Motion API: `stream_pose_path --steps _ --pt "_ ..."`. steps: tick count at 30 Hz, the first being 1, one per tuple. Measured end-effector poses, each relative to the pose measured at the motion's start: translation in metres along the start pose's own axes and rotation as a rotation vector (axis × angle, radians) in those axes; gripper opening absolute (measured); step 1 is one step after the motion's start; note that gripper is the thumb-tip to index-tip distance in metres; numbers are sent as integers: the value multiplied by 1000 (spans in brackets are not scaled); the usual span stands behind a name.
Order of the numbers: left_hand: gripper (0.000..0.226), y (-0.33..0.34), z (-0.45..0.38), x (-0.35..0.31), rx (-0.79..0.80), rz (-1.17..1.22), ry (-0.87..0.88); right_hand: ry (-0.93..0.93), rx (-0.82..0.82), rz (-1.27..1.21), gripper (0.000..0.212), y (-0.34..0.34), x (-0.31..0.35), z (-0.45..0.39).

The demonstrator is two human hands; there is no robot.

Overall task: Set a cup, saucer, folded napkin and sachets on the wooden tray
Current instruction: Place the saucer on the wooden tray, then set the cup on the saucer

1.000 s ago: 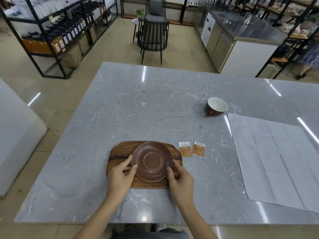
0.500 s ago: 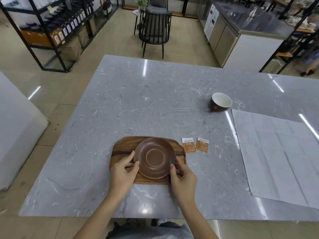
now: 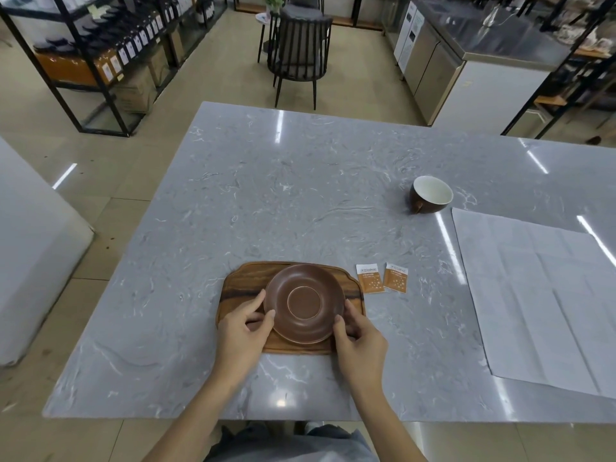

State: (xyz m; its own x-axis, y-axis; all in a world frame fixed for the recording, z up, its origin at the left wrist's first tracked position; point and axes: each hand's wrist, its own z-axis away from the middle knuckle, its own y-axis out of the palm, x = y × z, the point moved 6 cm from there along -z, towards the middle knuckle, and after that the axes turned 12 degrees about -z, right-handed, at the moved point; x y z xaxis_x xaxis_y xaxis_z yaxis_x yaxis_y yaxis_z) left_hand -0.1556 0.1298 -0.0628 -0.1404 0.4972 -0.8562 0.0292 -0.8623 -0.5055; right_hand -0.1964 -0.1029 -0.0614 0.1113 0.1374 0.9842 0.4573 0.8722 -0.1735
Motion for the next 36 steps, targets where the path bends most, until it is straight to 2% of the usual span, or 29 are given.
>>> stream_pose_path --steps 6,10,15,19,24,29,36 --pt "54 0 -1 3 10 3 -20 10 -13 13 35 1 1 1" --pt "46 -3 -3 -1 35 -20 -1 -3 9 27 32 -1 4 1" --pt "37 -16 -17 -15 -64 -238 98 11 -24 82 28 -15 9 -6" --pt "31 -21 -51 -42 -89 -243 156 18 -104 76 17 -45 13 -28" --pt "26 8 -99 -88 75 -194 234 50 -154 19 9 -81 19 -75" --pt "23 62 -145 -134 195 -110 225 86 -162 -34 13 -111 21 -137" --pt "27 150 -206 -194 338 -204 297 229 -89 -156 16 -119 11 -218"
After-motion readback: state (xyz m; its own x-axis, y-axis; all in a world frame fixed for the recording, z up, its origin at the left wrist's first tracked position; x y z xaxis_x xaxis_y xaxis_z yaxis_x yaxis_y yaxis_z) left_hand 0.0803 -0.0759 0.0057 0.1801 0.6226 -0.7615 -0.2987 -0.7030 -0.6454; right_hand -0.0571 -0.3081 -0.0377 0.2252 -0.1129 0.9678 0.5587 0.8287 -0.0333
